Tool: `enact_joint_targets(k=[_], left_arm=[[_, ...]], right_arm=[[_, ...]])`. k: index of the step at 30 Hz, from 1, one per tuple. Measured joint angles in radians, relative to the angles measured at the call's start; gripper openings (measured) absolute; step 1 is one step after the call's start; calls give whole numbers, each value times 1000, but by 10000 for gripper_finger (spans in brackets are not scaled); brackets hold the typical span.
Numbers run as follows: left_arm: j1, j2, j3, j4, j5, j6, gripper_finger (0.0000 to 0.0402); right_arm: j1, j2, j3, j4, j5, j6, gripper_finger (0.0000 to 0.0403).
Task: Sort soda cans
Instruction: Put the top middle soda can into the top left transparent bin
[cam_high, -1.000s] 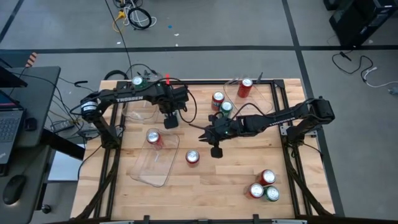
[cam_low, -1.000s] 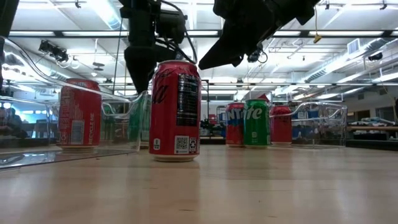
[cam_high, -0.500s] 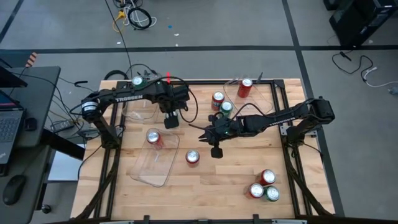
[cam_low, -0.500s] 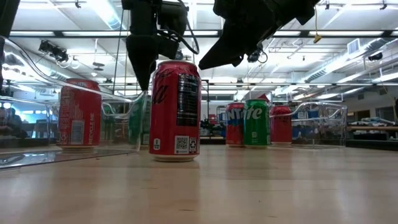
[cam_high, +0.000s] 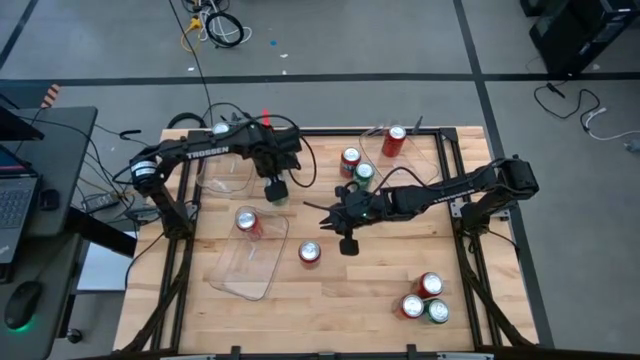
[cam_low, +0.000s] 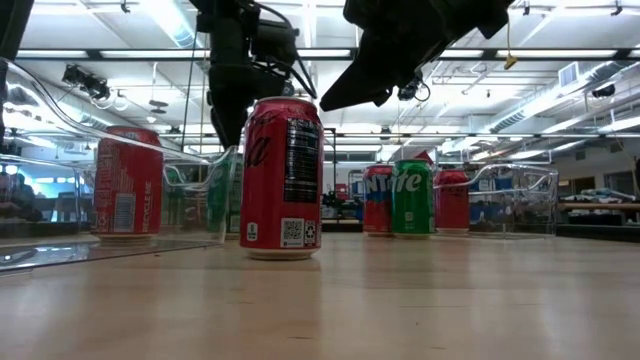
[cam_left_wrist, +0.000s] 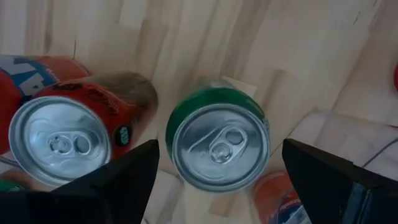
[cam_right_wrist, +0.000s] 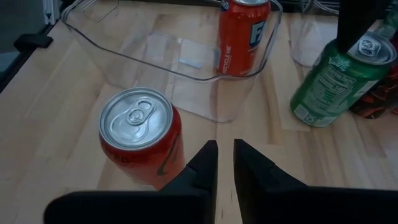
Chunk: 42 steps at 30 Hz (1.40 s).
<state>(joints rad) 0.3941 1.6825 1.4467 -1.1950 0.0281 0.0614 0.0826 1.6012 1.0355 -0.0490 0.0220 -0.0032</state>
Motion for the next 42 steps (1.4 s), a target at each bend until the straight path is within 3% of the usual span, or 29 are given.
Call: enact_joint_targets(k=[28, 36, 42], left_arm=[[19, 44, -63, 33, 47, 8, 342], [16, 43, -53, 3, 18, 7, 291], [17, 46, 44, -128, -8, -22, 290]], right_arm=[[3, 0, 0, -10, 0, 0, 39], [3, 0, 0, -11, 0, 0, 39], [3, 0, 0, -11, 0, 0, 39]])
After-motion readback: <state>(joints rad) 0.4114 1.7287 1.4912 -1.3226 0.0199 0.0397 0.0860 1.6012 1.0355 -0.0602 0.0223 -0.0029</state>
